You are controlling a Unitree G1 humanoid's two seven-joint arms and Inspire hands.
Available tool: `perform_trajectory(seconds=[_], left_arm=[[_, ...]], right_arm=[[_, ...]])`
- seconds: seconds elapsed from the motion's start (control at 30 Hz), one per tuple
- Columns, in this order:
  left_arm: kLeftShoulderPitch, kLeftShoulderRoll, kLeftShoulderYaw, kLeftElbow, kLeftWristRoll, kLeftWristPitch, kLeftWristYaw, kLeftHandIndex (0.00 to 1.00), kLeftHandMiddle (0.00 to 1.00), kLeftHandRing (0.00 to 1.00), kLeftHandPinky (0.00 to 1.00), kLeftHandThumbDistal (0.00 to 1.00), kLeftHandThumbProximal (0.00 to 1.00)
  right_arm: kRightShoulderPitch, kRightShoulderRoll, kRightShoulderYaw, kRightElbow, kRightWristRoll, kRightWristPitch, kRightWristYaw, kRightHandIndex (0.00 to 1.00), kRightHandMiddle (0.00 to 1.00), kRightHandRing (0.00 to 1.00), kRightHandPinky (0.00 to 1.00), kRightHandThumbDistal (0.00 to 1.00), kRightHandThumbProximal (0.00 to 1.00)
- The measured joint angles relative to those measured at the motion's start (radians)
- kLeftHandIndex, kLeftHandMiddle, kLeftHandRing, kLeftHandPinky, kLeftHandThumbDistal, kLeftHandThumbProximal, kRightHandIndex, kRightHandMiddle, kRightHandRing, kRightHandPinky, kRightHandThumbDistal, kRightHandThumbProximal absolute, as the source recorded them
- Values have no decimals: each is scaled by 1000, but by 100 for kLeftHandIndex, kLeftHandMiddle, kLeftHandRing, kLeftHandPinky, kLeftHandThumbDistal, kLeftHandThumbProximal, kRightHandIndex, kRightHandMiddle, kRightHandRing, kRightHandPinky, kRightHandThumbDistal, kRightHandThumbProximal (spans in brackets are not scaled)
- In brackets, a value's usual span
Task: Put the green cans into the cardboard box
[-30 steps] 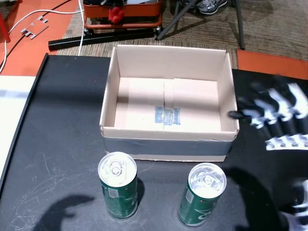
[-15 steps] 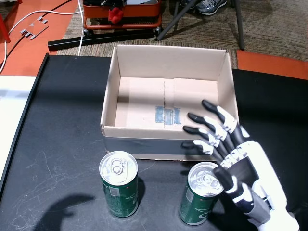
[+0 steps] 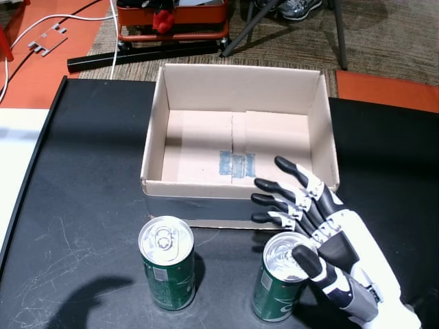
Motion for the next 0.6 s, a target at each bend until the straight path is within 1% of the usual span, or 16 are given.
perform_trajectory(seconds=[0.03,0.1,0.13,0.17,0.2,0.23,0.27,0.43,0.53,0.6], left_arm=[[1,0,0,0,-8,9,-1,73,83,90,86,100,45],[3,0,1,0,-17,23,-2,72,83,90,86,100,53],[3,0,1,-1,-21,26,-3,71,82,90,85,100,53],[3,0,2,-1,-22,30,-3,71,81,90,85,100,53],[3,0,2,-2,-25,37,-4,70,81,90,85,100,53],[3,0,3,-4,-28,44,-5,70,81,90,85,100,55],[3,0,3,-6,-28,49,-6,70,81,90,85,100,58],[3,-3,18,-7,-25,50,-16,69,80,89,86,100,67],[3,-6,19,-7,-27,50,-16,68,79,89,85,100,70],[3,-6,19,-10,-27,52,-15,68,79,89,86,100,75]], right_arm=[[0,-1,2,-1,0,0,0,93,91,88,96,100,68],[0,-4,3,-3,0,0,0,96,93,90,97,100,66],[0,-5,4,-3,0,-1,0,99,95,91,97,100,64],[0,-9,4,-3,0,-2,0,100,99,94,99,100,61],[-1,-15,5,-3,-6,-3,0,100,100,94,99,100,60],[-2,-25,5,-3,-20,-4,-3,100,100,95,99,100,57],[-4,-35,6,-3,-31,-5,-4,100,100,95,99,100,56],[-21,-76,6,16,-100,-18,-39,100,100,95,100,100,57],[-33,-85,6,29,-122,-20,-61,100,100,96,100,100,57],[-37,-87,6,35,-136,-20,-79,100,100,97,100,100,57]])
